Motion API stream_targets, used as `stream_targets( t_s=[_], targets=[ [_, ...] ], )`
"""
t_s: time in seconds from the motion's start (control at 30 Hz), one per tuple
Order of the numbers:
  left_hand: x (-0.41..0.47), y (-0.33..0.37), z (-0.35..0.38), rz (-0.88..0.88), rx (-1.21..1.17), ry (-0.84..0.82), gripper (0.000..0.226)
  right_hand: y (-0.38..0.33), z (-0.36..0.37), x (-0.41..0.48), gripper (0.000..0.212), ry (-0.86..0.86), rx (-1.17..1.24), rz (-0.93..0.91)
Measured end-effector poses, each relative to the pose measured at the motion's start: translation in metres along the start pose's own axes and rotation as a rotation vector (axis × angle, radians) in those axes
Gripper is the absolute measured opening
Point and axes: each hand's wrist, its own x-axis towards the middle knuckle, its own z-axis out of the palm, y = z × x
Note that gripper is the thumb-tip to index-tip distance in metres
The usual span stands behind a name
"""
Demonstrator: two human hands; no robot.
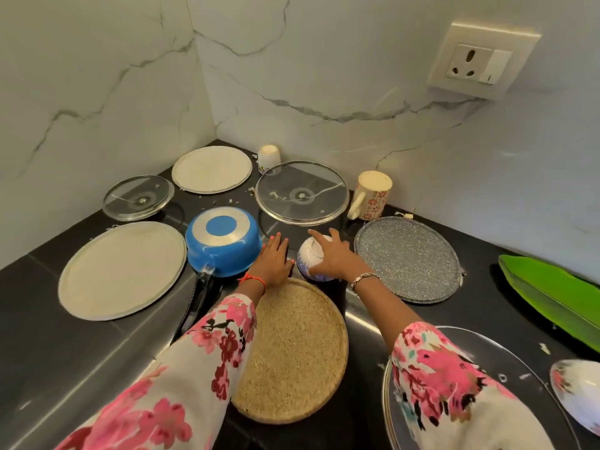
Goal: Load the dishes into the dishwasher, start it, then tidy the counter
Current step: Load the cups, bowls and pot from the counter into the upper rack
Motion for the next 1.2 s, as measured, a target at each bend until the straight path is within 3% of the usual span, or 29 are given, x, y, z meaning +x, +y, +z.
stream_targets(
  t_s=[0.4, 0.67, 1.0, 1.2],
  targets=[
    [0.005, -0.006, 0.014, 0.028, 0.022, 0.008, 0.062, -0.005, -0.004, 0.014, 0.091, -0.026, -0.069, 0.005],
    [-0.008, 0.007, -0.005, -0.012, 0.068, -0.028, 0.06, 0.002, -0.01, -0.023, 0.09, 0.159, 0.013, 0.011],
    [-0.152, 0.052, 0.026, 0.0, 0.084, 0.225, 0.056, -0.007, 0.017, -0.151, 0.095, 0.086, 0.059, -0.051],
    [-0.274, 0.057, 0.079, 0.04, -0.006, 0.262, 0.06, -0.015, 0.072, -0.249, 0.095, 0.035, 0.027, -0.122]
  ],
)
